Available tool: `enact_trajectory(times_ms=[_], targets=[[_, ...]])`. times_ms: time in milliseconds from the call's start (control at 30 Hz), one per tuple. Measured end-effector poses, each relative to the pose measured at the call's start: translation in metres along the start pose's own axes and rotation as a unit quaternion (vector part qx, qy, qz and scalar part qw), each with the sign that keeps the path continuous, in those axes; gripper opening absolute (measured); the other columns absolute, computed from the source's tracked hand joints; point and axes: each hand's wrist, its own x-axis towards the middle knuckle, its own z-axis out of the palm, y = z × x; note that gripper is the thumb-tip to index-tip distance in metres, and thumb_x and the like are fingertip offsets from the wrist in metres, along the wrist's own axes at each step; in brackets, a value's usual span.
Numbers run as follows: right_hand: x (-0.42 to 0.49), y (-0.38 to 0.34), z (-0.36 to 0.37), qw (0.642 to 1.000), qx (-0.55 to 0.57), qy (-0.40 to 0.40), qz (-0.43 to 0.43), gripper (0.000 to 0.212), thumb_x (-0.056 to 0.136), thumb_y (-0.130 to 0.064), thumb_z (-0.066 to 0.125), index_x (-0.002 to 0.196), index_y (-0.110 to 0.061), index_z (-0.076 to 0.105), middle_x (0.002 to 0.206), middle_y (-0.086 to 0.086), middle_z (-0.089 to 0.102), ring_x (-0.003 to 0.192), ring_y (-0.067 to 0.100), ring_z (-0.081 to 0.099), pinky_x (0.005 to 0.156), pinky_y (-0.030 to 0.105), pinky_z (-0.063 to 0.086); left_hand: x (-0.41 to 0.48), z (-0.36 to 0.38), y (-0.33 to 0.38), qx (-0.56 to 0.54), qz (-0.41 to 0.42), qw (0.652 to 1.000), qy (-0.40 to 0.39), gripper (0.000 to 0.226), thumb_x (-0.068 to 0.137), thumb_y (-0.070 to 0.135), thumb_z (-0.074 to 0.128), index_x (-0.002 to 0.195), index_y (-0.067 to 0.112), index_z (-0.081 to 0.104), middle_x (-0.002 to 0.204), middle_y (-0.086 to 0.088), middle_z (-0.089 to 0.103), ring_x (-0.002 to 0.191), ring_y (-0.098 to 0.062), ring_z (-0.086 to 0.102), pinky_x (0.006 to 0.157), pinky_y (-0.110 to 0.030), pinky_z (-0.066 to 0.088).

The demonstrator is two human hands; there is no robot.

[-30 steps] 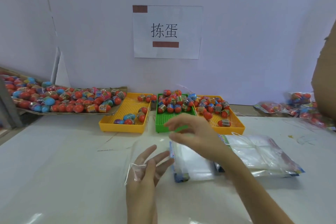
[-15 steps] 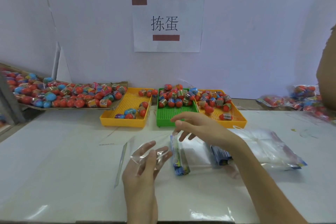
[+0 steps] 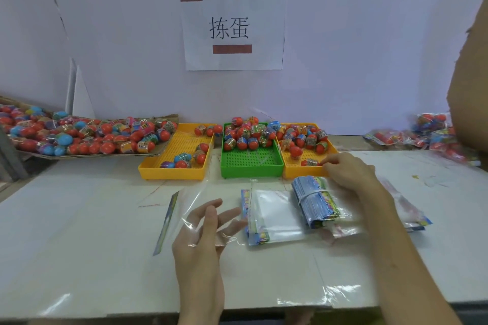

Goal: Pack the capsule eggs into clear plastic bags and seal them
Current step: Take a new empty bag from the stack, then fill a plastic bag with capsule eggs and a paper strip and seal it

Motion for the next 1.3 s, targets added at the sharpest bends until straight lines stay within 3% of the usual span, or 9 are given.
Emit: enact_trajectory(times_ms=[100,200,300,467,600,700,833,933,1300], targets=[[0.000,-0.004,0.002,0.997,0.003,0.067,-0.037,0.037,0.095,-0.033,0.055,0.132,-0.038,0.060,0.131,0.003,0.063,0.128,0.029,0.050,0.107,0.046,0.027,0.002,0.001,0.000,-0.006,-0.004,1.000,0.005,0.017,0.100,0.019,0.057,0.098,0.008,0.070,0.087,-0.016,0.078,0.074,-0.029,0.077,0.063,-0.024,0.058],[0.000,-0.014,0.006,0.993,0.048,0.020,-0.105,0.039,0.099,-0.041,0.055,0.138,-0.040,0.055,0.143,-0.005,0.057,0.134,0.024,0.047,0.112,0.048,0.028,0.002,0.002,0.000,-0.018,-0.003,1.000,0.010,0.022,0.090,0.025,0.063,0.096,0.005,0.069,0.085,-0.018,0.077,0.074,-0.031,0.077,0.061,-0.022,0.059],[-0.001,-0.017,0.010,0.989,-0.008,-0.055,-0.140,0.029,0.102,-0.042,0.052,0.128,-0.040,0.065,0.138,-0.015,0.060,0.130,0.017,0.050,0.110,0.046,0.033,0.002,0.002,-0.001,-0.021,-0.005,1.000,0.010,0.029,0.085,0.031,0.065,0.096,0.004,0.067,0.085,-0.017,0.077,0.073,-0.029,0.077,0.061,-0.021,0.058],[0.003,-0.014,0.011,0.989,0.021,-0.023,-0.141,0.024,0.100,-0.027,0.054,0.110,-0.030,0.076,0.121,-0.007,0.070,0.114,0.020,0.058,0.103,0.045,0.043,0.002,0.002,0.000,-0.028,-0.002,1.000,0.006,0.037,0.082,0.037,0.063,0.096,0.003,0.066,0.084,-0.017,0.077,0.070,-0.028,0.077,0.061,-0.019,0.058],[-0.010,-0.019,0.004,0.964,0.192,0.091,-0.160,0.023,0.097,-0.013,0.061,0.101,-0.029,0.077,0.112,-0.002,0.071,0.097,0.015,0.060,0.081,0.025,0.047,0.001,0.001,0.001,-0.037,0.000,0.999,0.007,0.039,0.085,0.038,0.061,0.096,0.001,0.066,0.084,-0.017,0.077,0.071,-0.028,0.077,0.061,-0.019,0.057],[-0.032,-0.038,-0.014,0.912,0.323,0.137,-0.210,0.022,0.095,-0.008,0.066,0.104,-0.024,0.078,0.103,0.001,0.074,0.091,0.021,0.066,0.083,0.035,0.054,0.002,0.001,0.001,-0.051,-0.004,0.999,0.008,0.040,0.085,0.038,0.061,0.096,0.000,0.065,0.083,-0.019,0.077,0.072,-0.029,0.077,0.061,-0.020,0.058],[-0.082,-0.065,-0.029,0.853,0.445,-0.005,-0.273,0.040,0.093,-0.007,0.069,0.126,-0.031,0.065,0.094,0.004,0.072,0.087,0.021,0.064,0.085,0.035,0.053,0.004,0.002,0.001,-0.059,-0.008,0.998,0.019,0.039,0.082,0.039,0.061,0.093,0.002,0.065,0.083,-0.020,0.077,0.073,-0.029,0.077,0.062,-0.023,0.059],[-0.119,-0.074,-0.021,0.823,0.490,-0.083,-0.275,0.035,0.083,-0.010,0.077,0.112,-0.022,0.063,0.095,0.001,0.075,0.089,0.021,0.068,0.077,0.025,0.055,0.003,0.002,0.000,-0.050,-0.009,0.998,0.022,0.041,0.083,0.041,0.060,0.094,0.002,0.066,0.085,-0.019,0.077,0.075,-0.029,0.077,0.064,-0.024,0.059],[-0.161,-0.100,0.016,0.875,0.410,-0.004,-0.258,0.032,0.081,-0.011,0.081,0.101,-0.032,0.071,0.089,-0.014,0.067,0.081,0.012,0.067,0.078,0.035,0.056,0.001,0.004,0.001,-0.048,-0.007,0.998,0.029,0.044,0.083,0.044,0.058,0.098,0.003,0.067,0.089,-0.018,0.078,0.082,-0.030,0.077,0.065,-0.024,0.060]])
